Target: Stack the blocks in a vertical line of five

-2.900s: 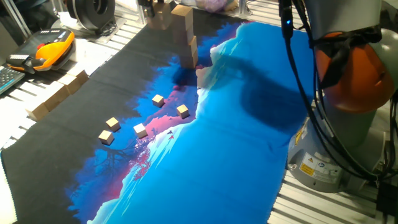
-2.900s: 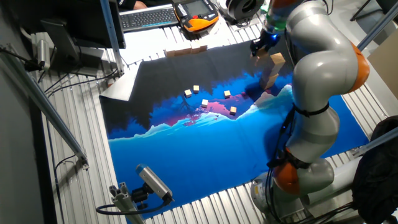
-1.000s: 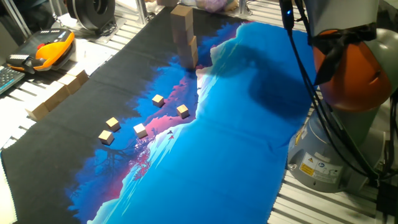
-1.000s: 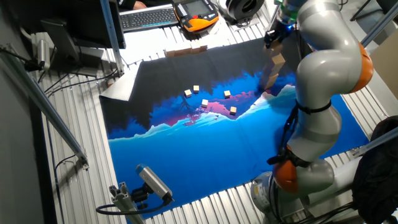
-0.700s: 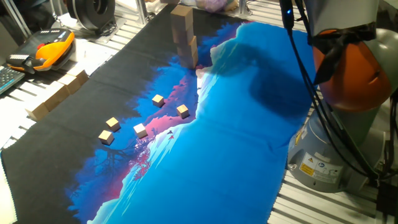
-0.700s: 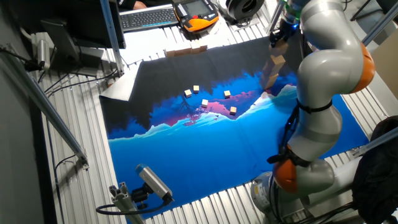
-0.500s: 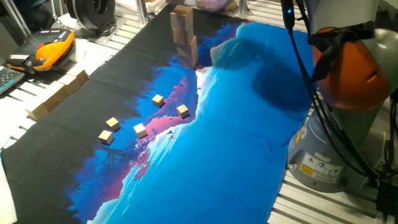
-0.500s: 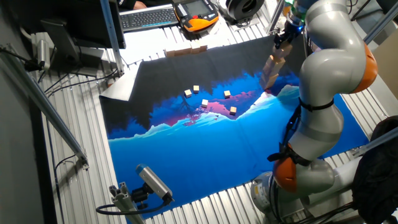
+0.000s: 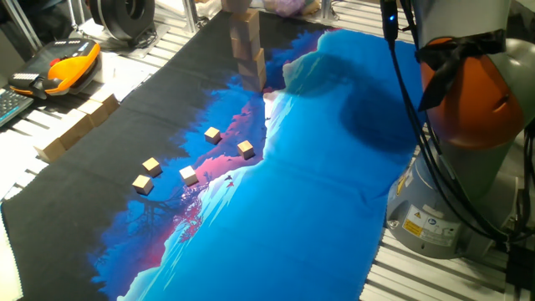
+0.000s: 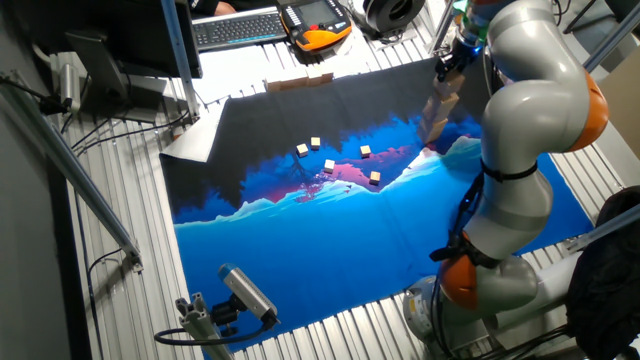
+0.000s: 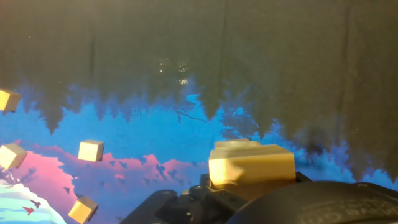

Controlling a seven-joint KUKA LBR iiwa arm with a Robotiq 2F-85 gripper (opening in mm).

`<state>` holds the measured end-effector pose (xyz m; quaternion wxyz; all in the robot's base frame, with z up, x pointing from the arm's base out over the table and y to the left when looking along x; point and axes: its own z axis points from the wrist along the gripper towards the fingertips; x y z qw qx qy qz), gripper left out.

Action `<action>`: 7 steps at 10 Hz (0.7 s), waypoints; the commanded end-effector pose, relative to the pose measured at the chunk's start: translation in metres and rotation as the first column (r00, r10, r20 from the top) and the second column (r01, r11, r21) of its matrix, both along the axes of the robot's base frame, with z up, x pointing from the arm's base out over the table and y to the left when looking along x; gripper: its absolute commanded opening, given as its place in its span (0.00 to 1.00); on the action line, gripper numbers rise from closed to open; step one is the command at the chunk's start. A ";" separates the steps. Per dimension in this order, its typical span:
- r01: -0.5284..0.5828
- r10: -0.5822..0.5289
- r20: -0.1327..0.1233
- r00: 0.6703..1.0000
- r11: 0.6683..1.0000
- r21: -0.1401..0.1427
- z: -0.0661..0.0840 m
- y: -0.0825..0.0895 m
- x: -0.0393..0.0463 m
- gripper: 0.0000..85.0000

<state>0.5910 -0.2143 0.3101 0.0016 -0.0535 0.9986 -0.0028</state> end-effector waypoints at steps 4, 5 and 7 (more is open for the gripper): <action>-0.012 0.012 -0.006 1.000 1.000 0.007 -0.005 -0.002 -0.0023 0.00; -0.016 0.016 -0.008 1.000 1.000 0.007 -0.005 -0.003 -0.0030 0.00; -0.021 0.021 -0.009 1.000 1.000 0.009 -0.007 -0.005 -0.0043 0.00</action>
